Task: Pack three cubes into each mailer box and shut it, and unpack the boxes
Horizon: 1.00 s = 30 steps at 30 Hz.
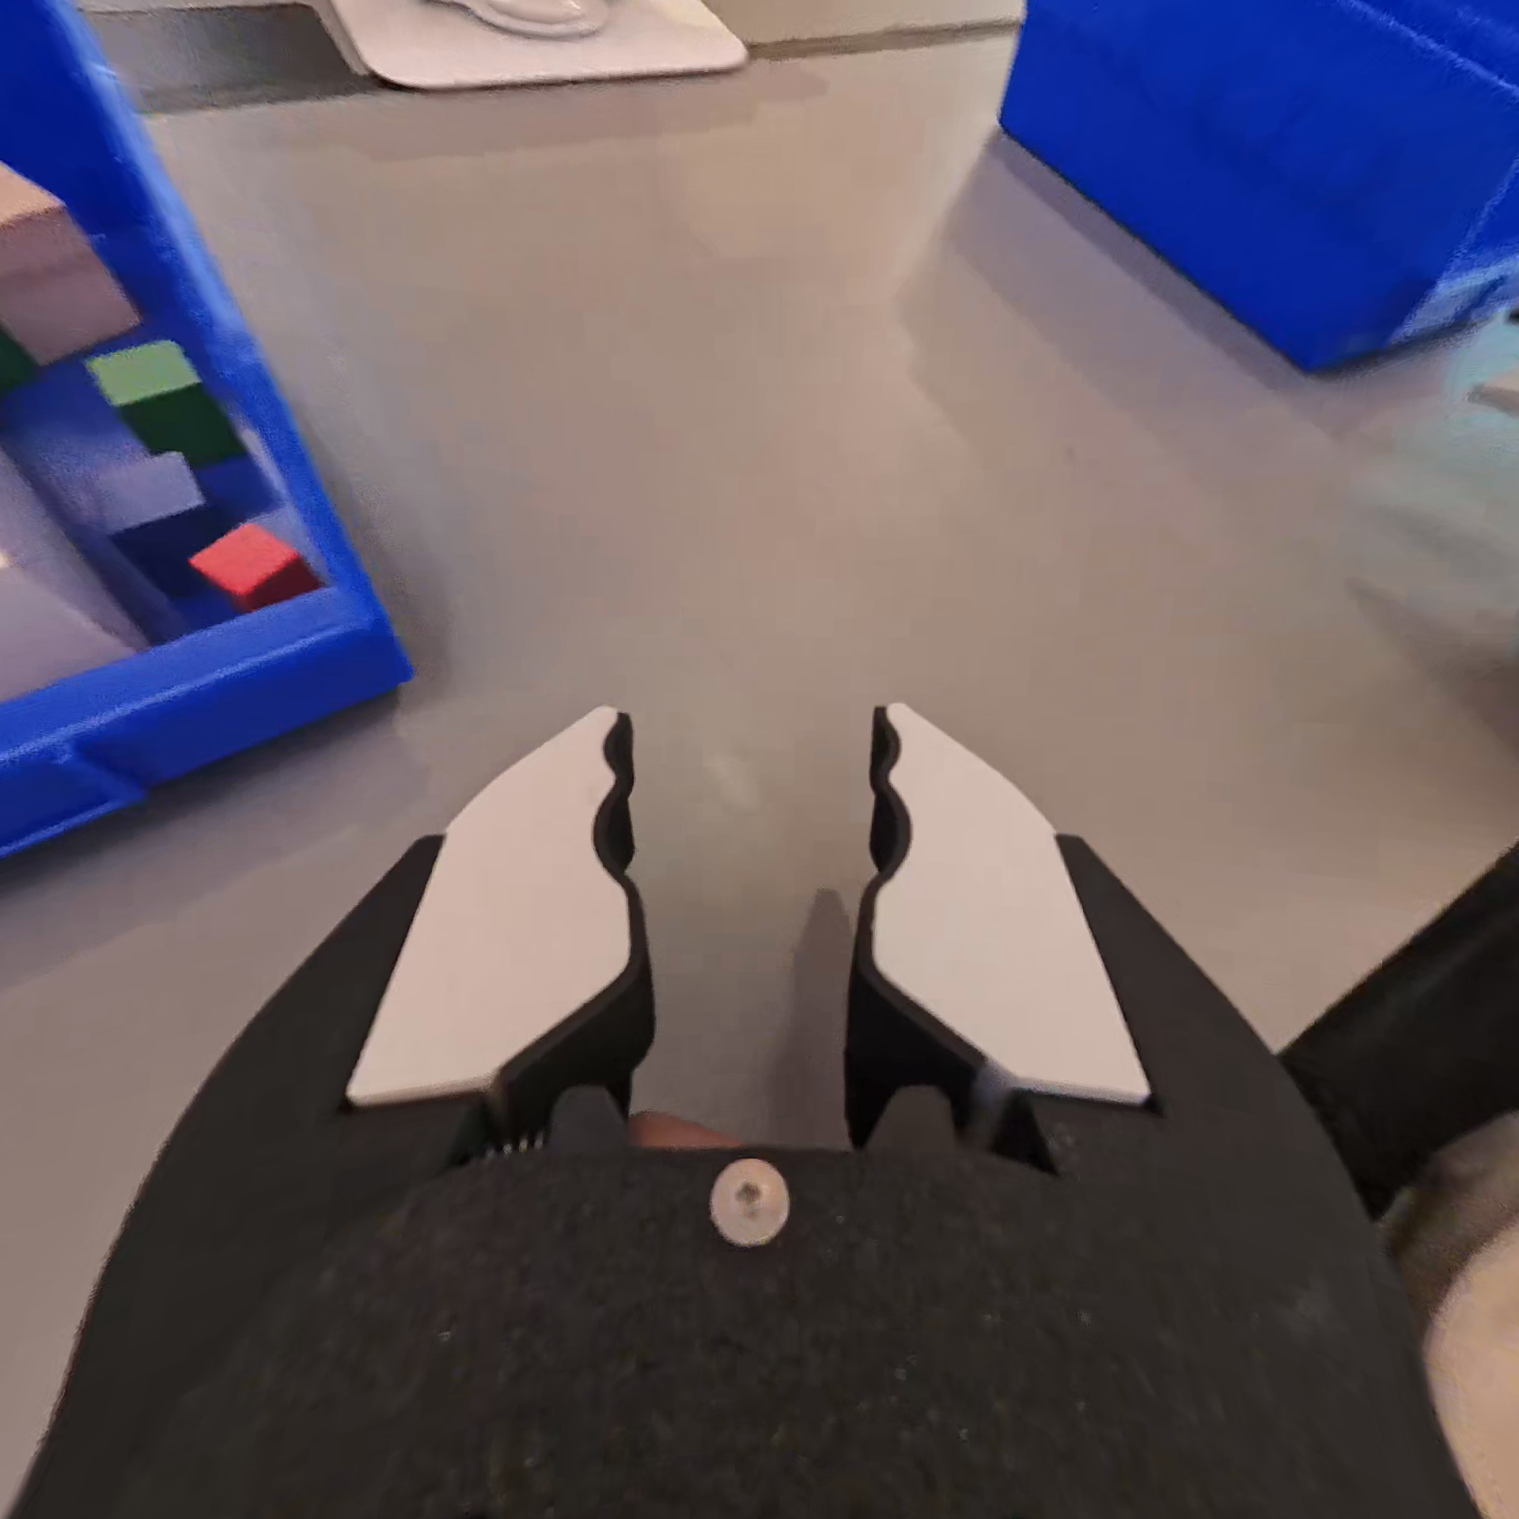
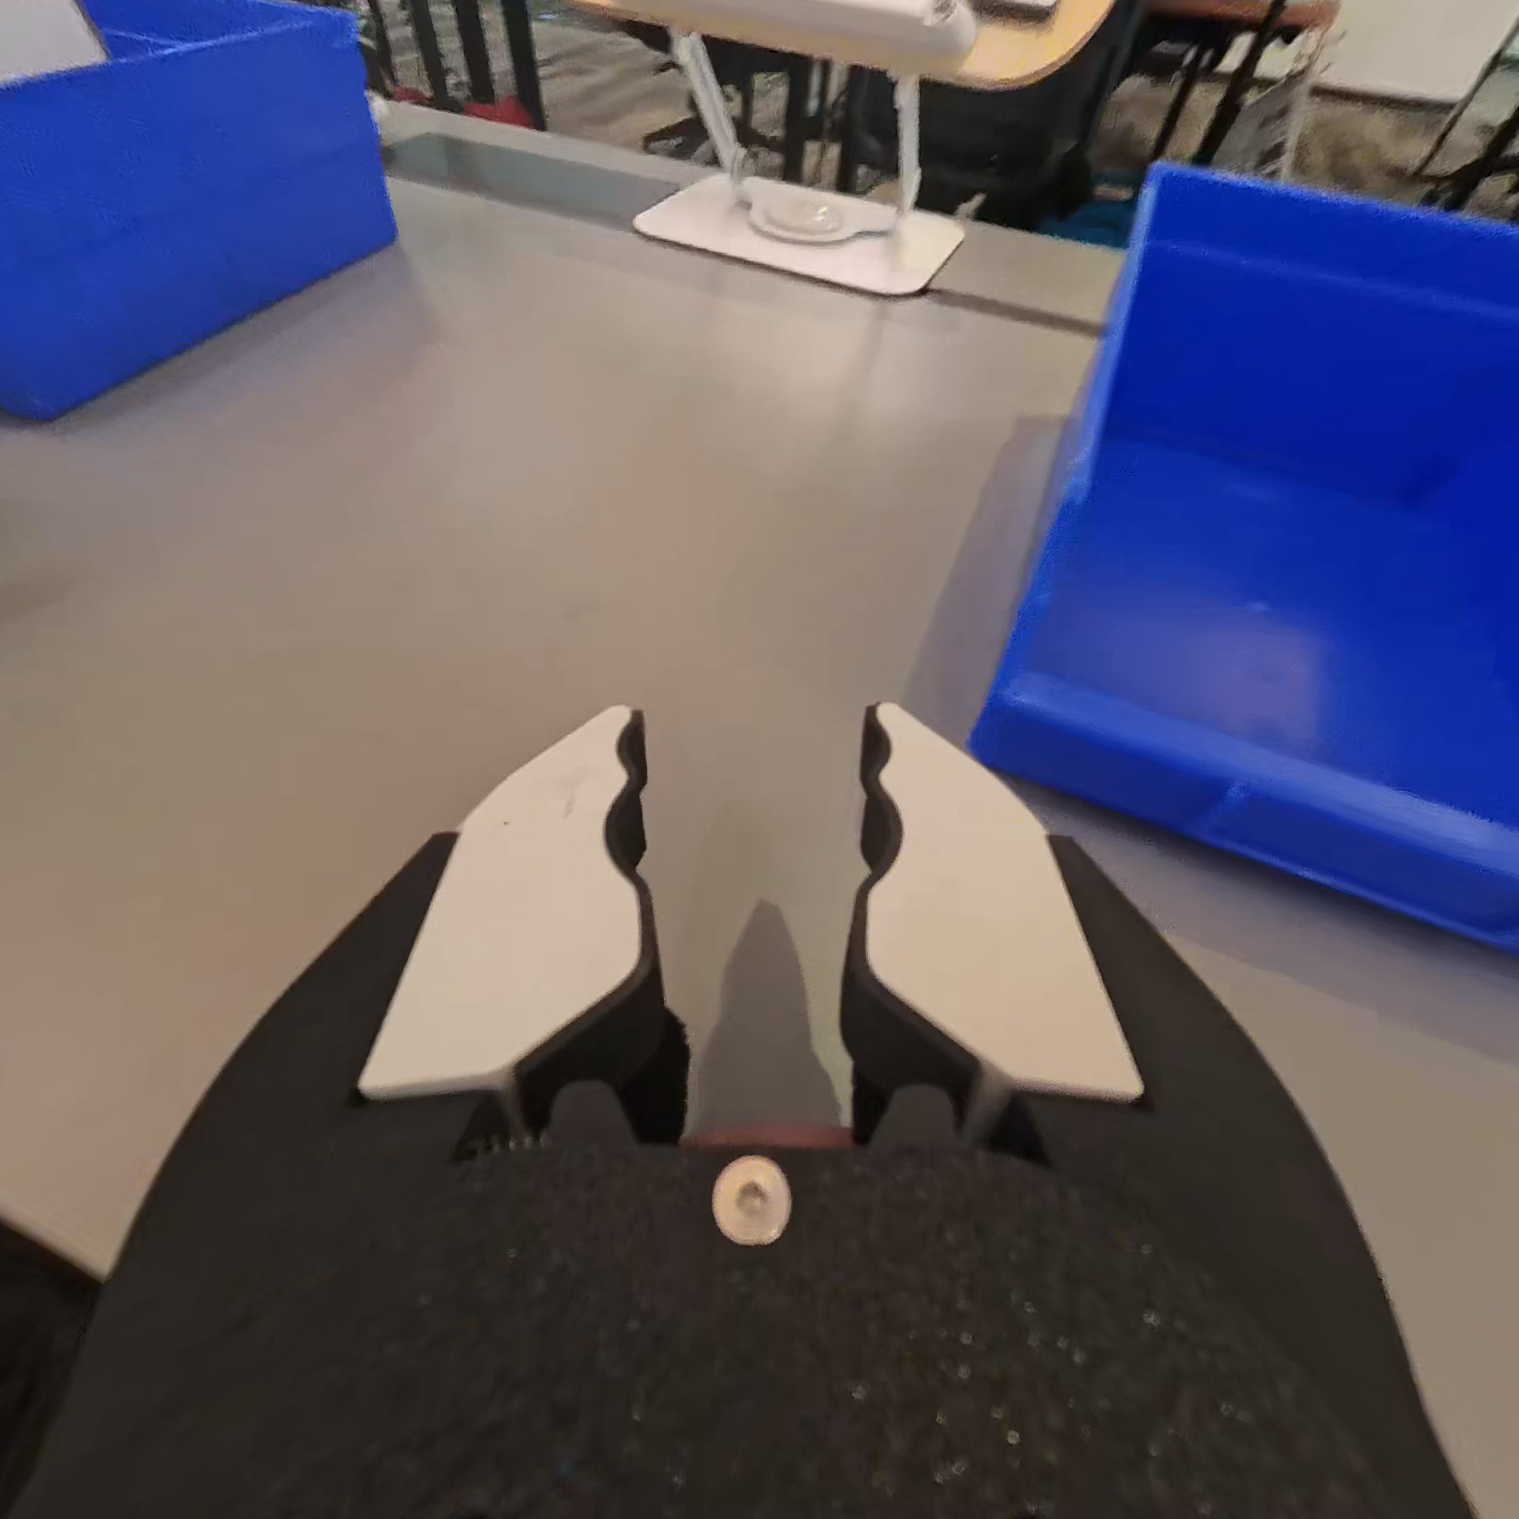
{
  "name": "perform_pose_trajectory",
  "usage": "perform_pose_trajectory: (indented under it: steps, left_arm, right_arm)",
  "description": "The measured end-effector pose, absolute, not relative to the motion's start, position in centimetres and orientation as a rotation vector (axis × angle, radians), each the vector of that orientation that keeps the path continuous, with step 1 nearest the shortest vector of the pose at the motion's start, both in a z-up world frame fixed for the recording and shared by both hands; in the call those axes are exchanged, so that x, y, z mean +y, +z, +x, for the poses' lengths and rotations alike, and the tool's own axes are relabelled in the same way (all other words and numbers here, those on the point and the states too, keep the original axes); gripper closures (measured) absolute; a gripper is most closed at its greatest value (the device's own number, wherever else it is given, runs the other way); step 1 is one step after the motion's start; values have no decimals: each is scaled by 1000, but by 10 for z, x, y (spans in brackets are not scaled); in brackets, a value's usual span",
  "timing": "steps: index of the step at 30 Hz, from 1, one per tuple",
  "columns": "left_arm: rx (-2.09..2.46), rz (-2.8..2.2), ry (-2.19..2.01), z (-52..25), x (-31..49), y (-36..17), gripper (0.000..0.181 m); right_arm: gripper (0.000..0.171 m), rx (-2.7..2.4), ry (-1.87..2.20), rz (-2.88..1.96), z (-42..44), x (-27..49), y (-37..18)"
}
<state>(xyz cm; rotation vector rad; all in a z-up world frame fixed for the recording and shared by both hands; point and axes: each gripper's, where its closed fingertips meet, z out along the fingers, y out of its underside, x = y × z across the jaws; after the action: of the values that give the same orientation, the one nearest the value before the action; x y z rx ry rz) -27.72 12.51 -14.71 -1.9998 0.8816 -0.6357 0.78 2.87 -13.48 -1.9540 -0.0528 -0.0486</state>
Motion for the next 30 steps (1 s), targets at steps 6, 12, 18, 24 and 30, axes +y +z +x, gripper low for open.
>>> perform_pose_trajectory:
  steps: [6, 12, 18, 24, 30]
  left_arm:
    - [817, -2067, -850, -274, 120, -146, 121]
    - [766, -2105, -869, -286, 123, -149, 108]
    - [761, -2053, -815, -291, 132, -143, 107]
    - [748, -2057, -757, -293, 138, -142, 105]
    - [729, -1979, -713, -328, 155, -20, 108]
  right_arm:
    - [126, -34, -168, -1928, 11, 41, -128]
    - [123, -23, -194, -1915, 14, 44, -126]
    - [123, 38, -92, -1933, 16, 44, -129]
    - [124, 69, -102, -1946, 26, 36, -130]
    - [124, 88, -71, -1964, 26, 35, -134]
